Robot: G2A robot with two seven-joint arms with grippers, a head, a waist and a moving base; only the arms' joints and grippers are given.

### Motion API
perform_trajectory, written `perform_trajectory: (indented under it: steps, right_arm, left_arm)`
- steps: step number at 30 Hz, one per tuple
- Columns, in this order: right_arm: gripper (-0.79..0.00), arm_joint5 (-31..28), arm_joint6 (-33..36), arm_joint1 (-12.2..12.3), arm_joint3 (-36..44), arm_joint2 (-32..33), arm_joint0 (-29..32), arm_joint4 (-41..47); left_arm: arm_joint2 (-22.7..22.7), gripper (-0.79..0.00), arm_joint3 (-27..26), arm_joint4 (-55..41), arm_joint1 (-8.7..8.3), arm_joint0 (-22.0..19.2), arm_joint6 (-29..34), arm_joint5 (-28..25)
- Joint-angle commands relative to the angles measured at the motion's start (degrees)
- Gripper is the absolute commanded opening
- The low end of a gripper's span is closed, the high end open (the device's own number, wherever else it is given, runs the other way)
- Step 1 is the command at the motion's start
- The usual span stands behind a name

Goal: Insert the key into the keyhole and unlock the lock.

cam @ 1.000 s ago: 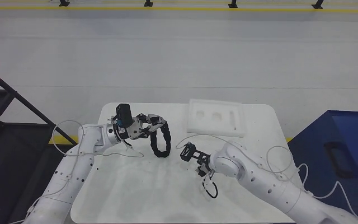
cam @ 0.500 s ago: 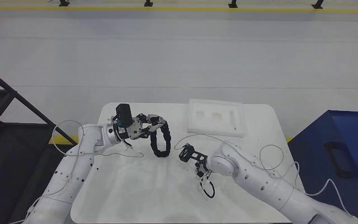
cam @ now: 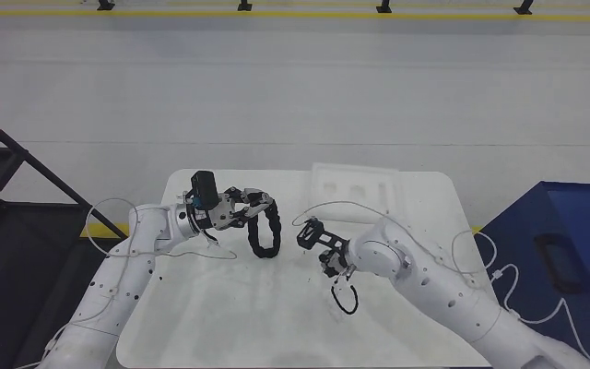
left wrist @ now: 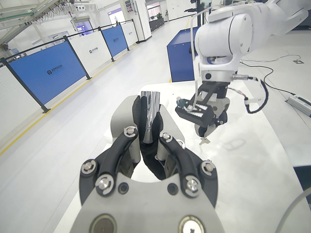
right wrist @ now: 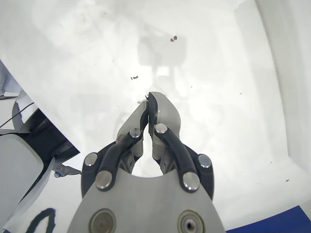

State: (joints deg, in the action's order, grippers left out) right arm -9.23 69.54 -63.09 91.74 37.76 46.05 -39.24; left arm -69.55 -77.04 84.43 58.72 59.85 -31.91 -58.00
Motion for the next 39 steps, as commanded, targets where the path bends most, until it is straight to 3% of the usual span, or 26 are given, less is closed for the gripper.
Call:
perform_trajectory:
  steps: [1, 7, 15, 23, 39]
  right_arm:
    - [-0.785, 0.49, 0.64, 0.9, 2.64, 3.23, 0.98, 0.94]
    - [-0.785, 0.63, 1.64, 3.24, 6.75, 12.08, 3.76, 2.65]
    - [-0.785, 1.06, -2.83, 4.14, 2.47, 18.75, 3.92, 5.19]
    - [-0.785, 0.34, -4.64, 3.84, -9.24, 20.89, -1.22, 6.93]
    - [-0.785, -1.92, -12.01, 0.9, -34.51, 16.71, -9.82, 10.15]
  left_arm:
    - [0.0, -0.785, 0.0, 0.0, 0.0, 0.0, 0.0, 0.0]
    - [0.0, -0.785, 0.0, 0.0, 0.0, 0.0, 0.0, 0.0]
    - [0.0, -0.785, 0.0, 0.0, 0.0, 0.0, 0.0, 0.0]
    - [0.0, -0.785, 0.0, 0.0, 0.0, 0.0, 0.0, 0.0]
    - [0.0, -0.785, 0.0, 0.0, 0.0, 0.0, 0.0, 0.0]
